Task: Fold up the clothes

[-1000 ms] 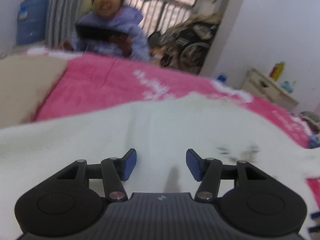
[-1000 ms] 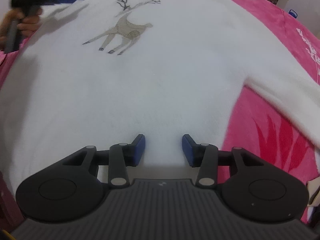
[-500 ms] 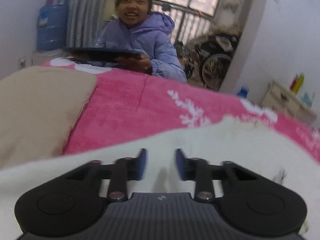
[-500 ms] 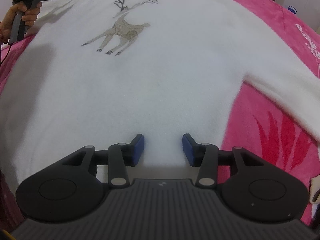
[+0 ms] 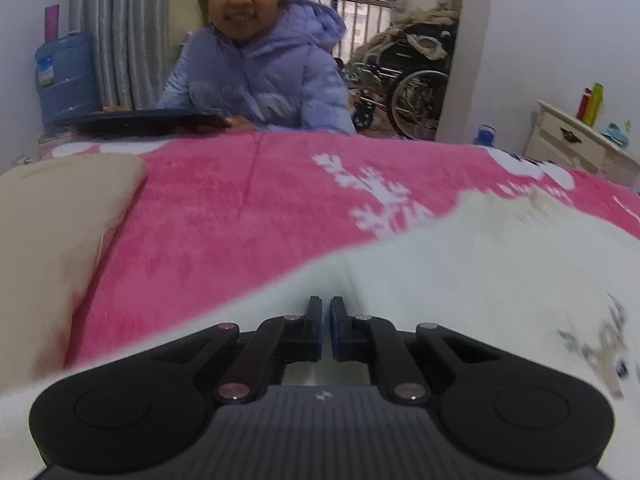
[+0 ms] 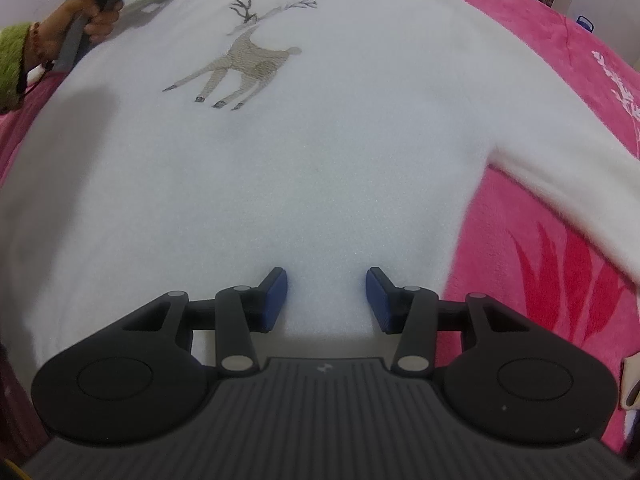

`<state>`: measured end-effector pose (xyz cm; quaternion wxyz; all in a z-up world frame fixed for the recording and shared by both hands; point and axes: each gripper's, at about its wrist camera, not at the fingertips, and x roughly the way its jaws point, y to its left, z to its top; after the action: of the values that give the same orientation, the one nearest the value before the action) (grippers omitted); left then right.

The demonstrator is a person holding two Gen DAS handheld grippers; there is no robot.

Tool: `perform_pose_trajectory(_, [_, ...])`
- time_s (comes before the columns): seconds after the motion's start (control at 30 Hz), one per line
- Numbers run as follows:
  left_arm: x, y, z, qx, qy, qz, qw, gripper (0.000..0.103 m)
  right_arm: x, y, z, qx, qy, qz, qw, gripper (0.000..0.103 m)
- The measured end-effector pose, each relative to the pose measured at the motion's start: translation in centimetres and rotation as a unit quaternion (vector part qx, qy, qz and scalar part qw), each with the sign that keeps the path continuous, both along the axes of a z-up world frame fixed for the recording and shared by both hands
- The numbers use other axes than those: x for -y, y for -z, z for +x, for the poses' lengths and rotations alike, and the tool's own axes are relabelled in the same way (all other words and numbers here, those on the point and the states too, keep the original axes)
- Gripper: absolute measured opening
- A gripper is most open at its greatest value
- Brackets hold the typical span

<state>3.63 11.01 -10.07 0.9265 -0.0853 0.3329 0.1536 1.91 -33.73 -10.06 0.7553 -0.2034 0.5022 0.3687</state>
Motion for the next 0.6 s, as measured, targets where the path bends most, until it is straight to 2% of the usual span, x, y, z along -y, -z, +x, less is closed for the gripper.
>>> perform_pose_trajectory(0.07, [-1.3, -0.5, 0.6, 0.012, -0.027, -0.013, 0.9995, 0.006, 0.0, -0.1, 0.0, 0.001, 0.000, 0.000, 1.000, 0.044])
perform_pose_trajectory(0.13, [-2.9, -1.4, 0.2, 0.030, -0.077, -0.037, 0.9959, 0.011, 0.1, -0.1, 0.0, 0.001, -0.001, 0.002, 1.000, 0.044])
perform_pose_trajectory(0.2, [-3.5, -2.6, -1.0, 0.056, -0.084, -0.067, 0.9926, 0.011, 0.0, -0.1, 0.0, 0.003, -0.001, 0.002, 1.000, 0.044])
perform_pose_trajectory(0.3, [-1.5, -3.7, -2.9, 0.060, -0.044, -0.063, 0.9952, 0.016, -0.1, 0.1, 0.0, 0.004, -0.001, 0.003, 1.000, 0.044])
perform_pose_trajectory(0.37, [1.1, -3.8, -3.8, 0.045, 0.011, -0.057, 0.9973, 0.016, -0.1, 0.1, 0.1, 0.003, -0.001, 0.003, 1.000, 0.044])
perform_pose_trajectory(0.47, [4.3, -2.6, -3.6, 0.021, 0.081, -0.049, 0.9953, 0.018, -0.2, 0.2, 0.1, 0.003, -0.001, 0.003, 1.000, 0.044])
perform_pose_trajectory(0.53, [5.8, -1.2, -2.3, -0.006, 0.097, -0.024, 0.9950, 0.020, -0.3, 0.2, 0.0, 0.005, -0.002, 0.001, 1.000, 0.044])
perform_pose_trajectory(0.6, [5.7, 0.0, -0.6, -0.009, 0.088, -0.016, 0.9960, 0.019, -0.3, 0.3, 0.0, 0.005, -0.002, -0.001, 1.000, 0.044])
